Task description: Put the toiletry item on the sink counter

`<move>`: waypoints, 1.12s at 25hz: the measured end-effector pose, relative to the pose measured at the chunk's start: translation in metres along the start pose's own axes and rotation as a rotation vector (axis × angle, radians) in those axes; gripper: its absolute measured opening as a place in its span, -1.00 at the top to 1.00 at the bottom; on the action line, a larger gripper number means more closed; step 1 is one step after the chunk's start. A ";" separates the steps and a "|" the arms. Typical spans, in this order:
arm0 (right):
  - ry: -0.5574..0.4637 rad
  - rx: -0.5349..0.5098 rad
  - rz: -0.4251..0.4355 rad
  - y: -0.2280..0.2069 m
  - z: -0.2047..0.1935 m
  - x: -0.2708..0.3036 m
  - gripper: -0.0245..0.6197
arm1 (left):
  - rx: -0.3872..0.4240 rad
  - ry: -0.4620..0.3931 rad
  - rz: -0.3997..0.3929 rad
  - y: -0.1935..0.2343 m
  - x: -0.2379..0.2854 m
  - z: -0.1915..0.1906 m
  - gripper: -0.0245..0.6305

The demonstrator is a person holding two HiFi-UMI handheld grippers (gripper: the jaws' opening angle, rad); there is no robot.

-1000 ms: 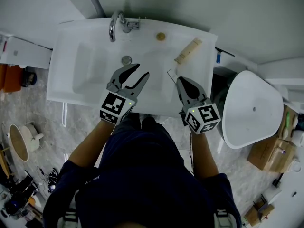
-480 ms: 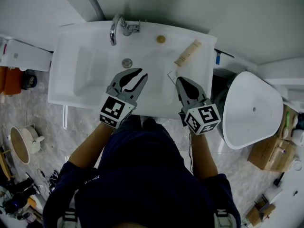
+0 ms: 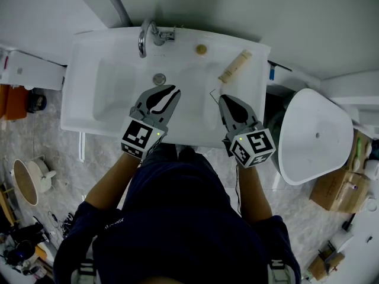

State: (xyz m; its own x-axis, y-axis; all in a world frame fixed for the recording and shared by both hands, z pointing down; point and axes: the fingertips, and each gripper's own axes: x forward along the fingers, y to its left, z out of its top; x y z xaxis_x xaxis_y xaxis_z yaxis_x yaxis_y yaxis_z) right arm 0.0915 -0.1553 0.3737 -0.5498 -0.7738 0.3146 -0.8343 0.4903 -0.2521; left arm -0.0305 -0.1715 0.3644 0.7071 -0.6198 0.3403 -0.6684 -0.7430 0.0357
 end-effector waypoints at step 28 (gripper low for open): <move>0.008 -0.035 0.015 0.005 0.006 -0.001 0.91 | -0.034 -0.009 -0.007 0.009 -0.004 -0.004 0.81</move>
State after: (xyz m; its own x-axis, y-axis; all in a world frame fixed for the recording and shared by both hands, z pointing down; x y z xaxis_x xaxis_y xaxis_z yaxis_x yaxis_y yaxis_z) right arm 0.0878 -0.1545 0.3670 -0.5625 -0.7633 0.3179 -0.8268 0.5157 -0.2246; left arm -0.0399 -0.1745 0.3667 0.7140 -0.6167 0.3315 -0.6706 -0.7385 0.0705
